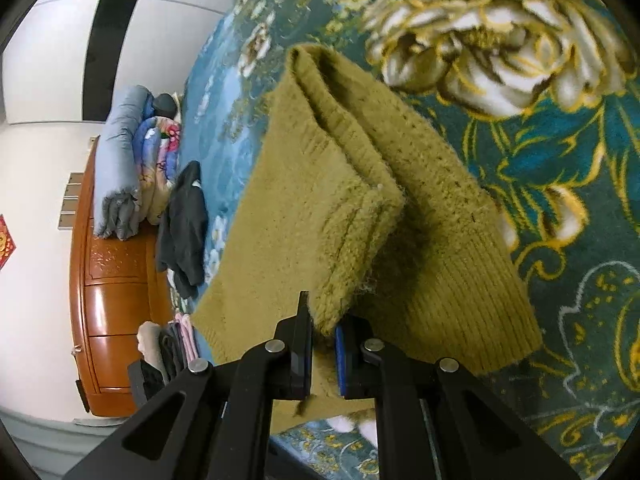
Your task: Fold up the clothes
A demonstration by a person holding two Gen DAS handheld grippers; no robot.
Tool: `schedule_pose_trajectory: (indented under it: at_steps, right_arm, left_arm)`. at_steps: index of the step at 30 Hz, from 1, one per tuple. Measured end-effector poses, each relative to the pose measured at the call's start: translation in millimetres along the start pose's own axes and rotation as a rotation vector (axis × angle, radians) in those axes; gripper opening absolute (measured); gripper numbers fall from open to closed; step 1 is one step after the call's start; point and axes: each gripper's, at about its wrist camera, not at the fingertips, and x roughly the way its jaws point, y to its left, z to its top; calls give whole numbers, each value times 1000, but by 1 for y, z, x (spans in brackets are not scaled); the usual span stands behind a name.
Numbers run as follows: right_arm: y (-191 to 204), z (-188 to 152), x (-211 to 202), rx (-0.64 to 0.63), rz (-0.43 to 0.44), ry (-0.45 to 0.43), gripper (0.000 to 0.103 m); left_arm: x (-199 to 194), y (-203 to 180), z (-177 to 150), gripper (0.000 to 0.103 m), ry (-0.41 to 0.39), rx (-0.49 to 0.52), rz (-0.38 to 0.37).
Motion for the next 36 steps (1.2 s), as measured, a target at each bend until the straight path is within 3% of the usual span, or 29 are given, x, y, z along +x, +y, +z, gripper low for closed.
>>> schedule_pose_trajectory:
  at_steps: [4, 7, 12, 15, 17, 19, 23, 25, 30, 36]
  right_arm:
    - [4, -9, -6, -48, -45, 23, 9]
    - [-15, -13, 5, -12, -104, 50, 9]
    - [-39, -15, 17, 42, -148, 81, 9]
    - [-30, -7, 8, -11, -154, 81, 12]
    - [-23, -2, 3, -46, -157, 81, 13]
    - [-16, 3, -3, -82, -160, 81, 14]
    - [-3, 14, -14, -151, -166, 77, 22]
    - [-2, 31, -17, -136, -152, 34, 34]
    - [8, 82, -8, -83, -80, -62, 36]
    - [20, 143, 12, -58, -101, -112, 38]
  left_arm:
    - [11, 2, -2, 11, 56, -14, 43]
    - [20, 5, 2, 12, 91, -36, 58]
    - [16, 7, 6, 15, 70, -48, 11]
    - [6, 15, 12, 19, 11, -82, -56]
    - [-3, 23, 16, 36, -41, -114, -97]
    - [-13, 32, 22, 44, -103, -150, -130]
    - [-29, 48, 43, 52, -206, -207, -162]
    - [-31, 54, 59, 53, -227, -242, -165]
    - [-13, 72, 92, 54, -202, -382, -253]
    - [-4, 84, 106, 51, -188, -485, -305]
